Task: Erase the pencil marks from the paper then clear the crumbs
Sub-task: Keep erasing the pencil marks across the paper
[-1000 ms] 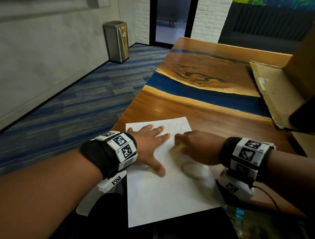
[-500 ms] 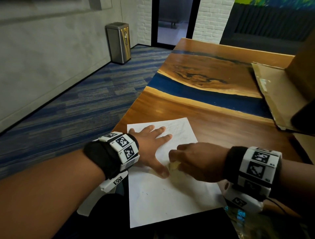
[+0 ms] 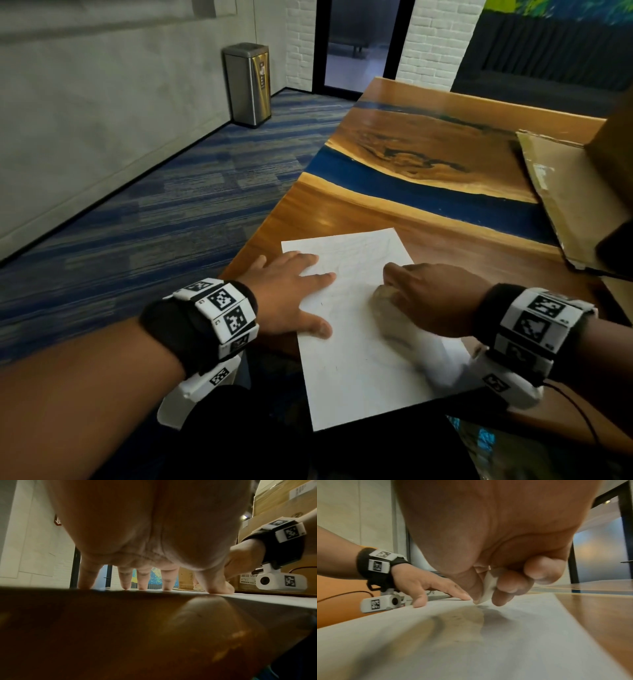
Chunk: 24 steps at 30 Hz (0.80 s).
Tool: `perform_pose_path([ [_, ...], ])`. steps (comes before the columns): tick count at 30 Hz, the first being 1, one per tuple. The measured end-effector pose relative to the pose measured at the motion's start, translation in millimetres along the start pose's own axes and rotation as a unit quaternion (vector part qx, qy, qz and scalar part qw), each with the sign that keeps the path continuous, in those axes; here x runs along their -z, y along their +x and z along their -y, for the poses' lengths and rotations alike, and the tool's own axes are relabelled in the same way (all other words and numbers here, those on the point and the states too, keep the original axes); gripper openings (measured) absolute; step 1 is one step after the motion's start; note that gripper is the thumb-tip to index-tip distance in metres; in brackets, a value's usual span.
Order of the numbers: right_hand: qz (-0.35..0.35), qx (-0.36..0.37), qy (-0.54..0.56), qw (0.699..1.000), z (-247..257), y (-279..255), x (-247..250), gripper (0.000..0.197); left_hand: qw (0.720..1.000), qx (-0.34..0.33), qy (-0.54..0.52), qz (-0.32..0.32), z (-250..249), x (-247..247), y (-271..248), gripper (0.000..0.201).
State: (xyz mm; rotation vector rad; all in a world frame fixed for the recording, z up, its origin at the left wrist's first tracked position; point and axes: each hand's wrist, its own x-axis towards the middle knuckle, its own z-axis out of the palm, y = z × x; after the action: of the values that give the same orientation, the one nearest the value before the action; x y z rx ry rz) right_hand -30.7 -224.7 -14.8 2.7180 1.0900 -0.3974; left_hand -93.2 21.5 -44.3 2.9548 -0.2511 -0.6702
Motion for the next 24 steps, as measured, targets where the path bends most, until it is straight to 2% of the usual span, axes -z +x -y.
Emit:
perform_pose_path([
  [3, 0.021, 0.058, 0.019, 0.998, 22, -8, 2, 0.024, 1.0, -0.004, -0.006, 0.007, -3, 1, 2, 0.094],
  [6, 0.036, 0.149, 0.03, 0.988, 40, -13, 0, 0.024, 1.0, -0.005, 0.006, 0.024, -1, 0, 4, 0.104],
  [8, 0.036, 0.131, 0.038, 0.99, 33, -5, 0, 0.023, 1.0, -0.003, 0.01, 0.028, -1, -1, 4, 0.111],
  [10, 0.029, 0.061, 0.02, 0.998, 17, 8, 5, 0.023, 0.999, -0.004, 0.015, 0.03, -1, 1, 3, 0.113],
  [12, 0.016, 0.023, -0.004, 1.0, 6, 16, 8, 0.024, 0.999, -0.007, 0.018, 0.032, -2, 2, 3, 0.114],
  [14, 0.025, 0.055, -0.002, 0.998, 16, 13, 10, 0.026, 0.999, -0.011, 0.019, 0.033, -1, 3, 4, 0.114],
  [17, 0.066, 0.169, 0.021, 0.983, 45, 2, 5, 0.026, 0.999, -0.021, 0.022, 0.038, 1, 2, 5, 0.116],
  [18, 0.064, 0.174, 0.021, 0.983, 45, 5, 5, 0.026, 0.999, -0.022, 0.025, 0.04, 2, 2, 6, 0.118],
  [22, 0.0, 0.053, -0.006, 0.999, 16, 29, 9, 0.024, 0.998, -0.019, 0.036, 0.038, 1, 2, 9, 0.128],
  [24, -0.004, 0.088, -0.001, 0.996, 27, 25, 7, 0.026, 0.999, -0.018, 0.035, 0.037, 1, 3, 9, 0.131],
])
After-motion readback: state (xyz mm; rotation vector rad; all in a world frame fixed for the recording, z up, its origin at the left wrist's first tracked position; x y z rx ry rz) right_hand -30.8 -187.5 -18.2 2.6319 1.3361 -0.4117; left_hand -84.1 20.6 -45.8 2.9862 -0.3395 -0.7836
